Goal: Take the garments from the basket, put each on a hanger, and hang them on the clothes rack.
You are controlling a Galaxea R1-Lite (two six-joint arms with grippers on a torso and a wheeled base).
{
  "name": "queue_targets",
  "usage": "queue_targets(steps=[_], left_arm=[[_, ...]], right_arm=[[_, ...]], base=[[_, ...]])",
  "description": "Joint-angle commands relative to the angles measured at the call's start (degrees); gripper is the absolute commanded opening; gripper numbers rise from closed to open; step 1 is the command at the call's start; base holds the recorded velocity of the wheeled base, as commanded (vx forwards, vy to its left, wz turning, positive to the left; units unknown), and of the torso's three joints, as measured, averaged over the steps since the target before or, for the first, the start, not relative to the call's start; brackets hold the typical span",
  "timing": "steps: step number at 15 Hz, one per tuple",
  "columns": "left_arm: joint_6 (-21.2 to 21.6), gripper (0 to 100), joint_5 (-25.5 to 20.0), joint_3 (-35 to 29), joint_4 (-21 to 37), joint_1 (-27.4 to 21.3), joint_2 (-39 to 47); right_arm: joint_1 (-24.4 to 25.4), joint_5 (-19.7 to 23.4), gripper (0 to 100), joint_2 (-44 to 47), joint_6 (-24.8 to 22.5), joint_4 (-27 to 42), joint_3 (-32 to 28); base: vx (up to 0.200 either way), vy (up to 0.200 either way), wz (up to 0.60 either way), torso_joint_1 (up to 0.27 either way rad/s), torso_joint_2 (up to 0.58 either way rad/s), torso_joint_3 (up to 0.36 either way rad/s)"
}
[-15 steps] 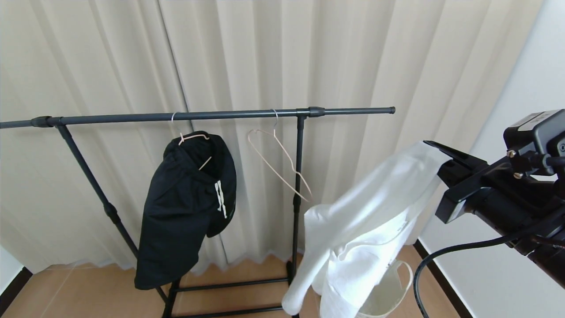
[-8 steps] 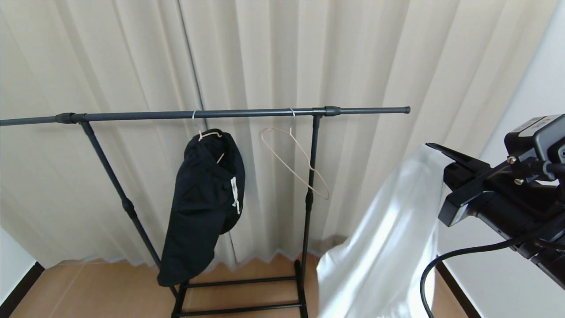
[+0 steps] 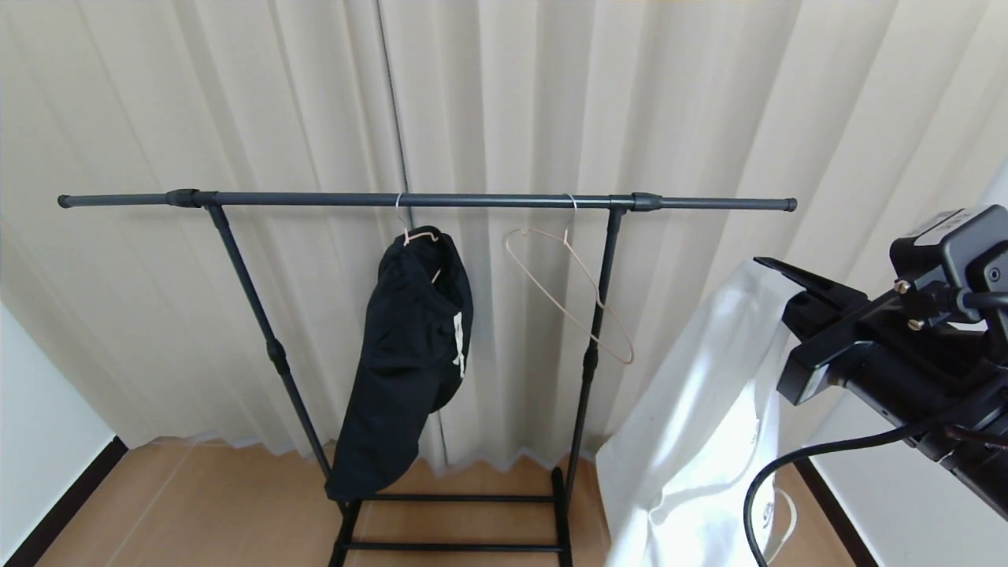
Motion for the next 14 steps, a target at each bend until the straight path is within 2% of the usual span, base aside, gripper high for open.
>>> queue_targets(steps=[1,4,5,7,9,10,11,14], left_arm=[[0.24,100,-0.29,-0.69,0.35,-0.1,1.96],[-0.11,100,-2.4,-6.14,-0.09,-0.37,18.22],[-0.37,100,-5.82,-11.06,-0.35,-0.37,28.33],[-2.48,100,-7.76,-18.18,-1.23,-1.6,41.6],[-8.37,100,-7.32,-24.07,-1.76,-9.33,51.53],[-11.8,100,-7.23,-26.27,-1.85,-13.73,55.48],[-12.59,100,-7.14,-27.85,-1.85,-16.28,58.3],[-12.77,100,-7.23,-31.8,-2.99,-23.75,67.35]], right_arm=[[0.05,0.09,0,0.37,-0.01,-0.04,0.05],[0.58,0.36,0,2.75,-0.01,0.66,-1.35],[1.28,0.45,0,6.97,0.43,0.58,-4.08],[1.37,0.45,0,13.12,1.31,0.49,-10.23],[1.45,0.45,0,18.22,1.93,0.4,-16.21],[2.07,0.45,0,19.89,4.21,0.14,-17.0],[2.77,0.36,0,20.85,6.32,0.75,-17.79],[3.04,0.09,0,24.98,8.08,0.31,-20.86]], base=[[0.0,0.0,0.0,0.0,0.0,0.0],[0.0,0.0,0.0,0.0,0.0,0.0],[0.0,0.0,0.0,0.0,0.0,0.0],[0.0,0.0,0.0,0.0,0.0,0.0],[0.0,0.0,0.0,0.0,0.0,0.0],[0.0,0.0,0.0,0.0,0.0,0.0],[0.0,0.0,0.0,0.0,0.0,0.0],[0.0,0.0,0.0,0.0,0.0,0.0]])
